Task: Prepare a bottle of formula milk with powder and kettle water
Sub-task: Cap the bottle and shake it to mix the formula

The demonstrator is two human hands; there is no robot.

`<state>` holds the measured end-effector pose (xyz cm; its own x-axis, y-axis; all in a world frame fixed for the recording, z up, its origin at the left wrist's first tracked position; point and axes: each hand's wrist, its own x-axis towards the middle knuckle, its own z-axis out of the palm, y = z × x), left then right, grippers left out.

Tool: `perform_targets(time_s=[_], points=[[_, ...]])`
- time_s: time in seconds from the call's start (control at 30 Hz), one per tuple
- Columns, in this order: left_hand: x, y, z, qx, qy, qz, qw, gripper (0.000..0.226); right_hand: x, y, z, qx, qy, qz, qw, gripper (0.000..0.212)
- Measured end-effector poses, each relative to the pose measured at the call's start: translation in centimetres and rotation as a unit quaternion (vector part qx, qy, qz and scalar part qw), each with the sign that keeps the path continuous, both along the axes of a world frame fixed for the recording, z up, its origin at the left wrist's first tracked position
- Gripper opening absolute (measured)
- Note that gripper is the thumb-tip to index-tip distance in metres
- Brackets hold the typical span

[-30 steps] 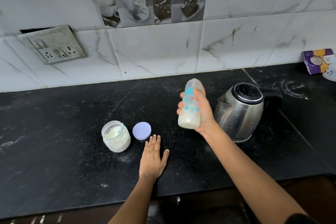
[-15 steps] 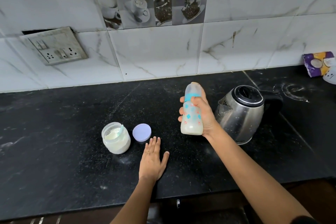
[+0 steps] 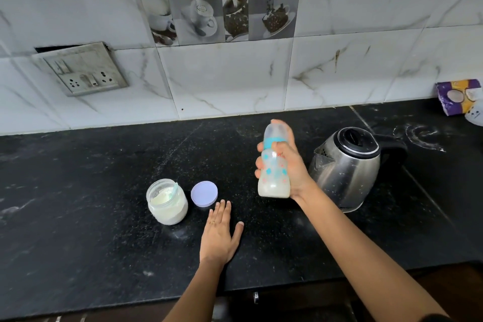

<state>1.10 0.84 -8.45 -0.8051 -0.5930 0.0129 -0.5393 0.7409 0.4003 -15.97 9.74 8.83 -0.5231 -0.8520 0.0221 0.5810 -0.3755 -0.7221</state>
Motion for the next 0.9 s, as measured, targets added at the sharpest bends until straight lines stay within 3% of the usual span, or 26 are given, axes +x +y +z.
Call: perform_targets(time_s=[0.07,0.17,0.23,0.33,0.47,0.53,0.6,0.67,0.77,0.9], points=[[0.0,0.0,-0.1,0.001,0.001,-0.001,1.0,0.087,0.7,0.2,0.0,-0.001,0.036,0.002,0.999,0.056],[-0.1,0.0,-0.1,0.0,0.0,-0.001,1.0,0.086,0.2,-0.3,0.6,-0.002,-0.038,-0.069,0.997,0.046],[0.0,-0.1,-0.1,0.001,-0.002,0.0,1.0,0.086,0.3,-0.5,0.6,0.004,-0.052,-0.057,0.997,0.055],[0.0,-0.1,-0.1,0.003,0.0,0.0,1.0,0.086,1.3,-0.2,0.6,0.014,0.016,-0.017,1.0,0.068],[0.0,-0.1,-0.2,0.001,0.001,-0.002,1.0,0.086,0.2,-0.5,0.8,0.016,-0.058,-0.076,0.995,0.051],[0.0,-0.2,-0.2,0.003,0.004,-0.002,1.0,0.086,0.5,-0.2,0.4,0.027,-0.018,-0.056,0.998,0.045],[0.1,-0.2,-0.2,0.002,0.006,-0.004,1.0,0.086,1.3,0.1,0.5,0.034,0.034,-0.04,0.998,0.053],[0.1,-0.1,-0.1,0.0,0.007,-0.005,1.0,0.086,0.8,-0.2,0.5,0.027,-0.006,-0.058,0.998,0.059],[0.0,-0.1,0.0,-0.002,0.007,-0.003,1.0,0.085,0.3,-0.1,0.7,0.011,-0.054,-0.071,0.996,0.048],[0.1,-0.1,0.0,-0.003,0.005,-0.002,1.0,0.07,1.7,0.0,0.7,0.025,0.036,-0.026,0.999,0.048]])
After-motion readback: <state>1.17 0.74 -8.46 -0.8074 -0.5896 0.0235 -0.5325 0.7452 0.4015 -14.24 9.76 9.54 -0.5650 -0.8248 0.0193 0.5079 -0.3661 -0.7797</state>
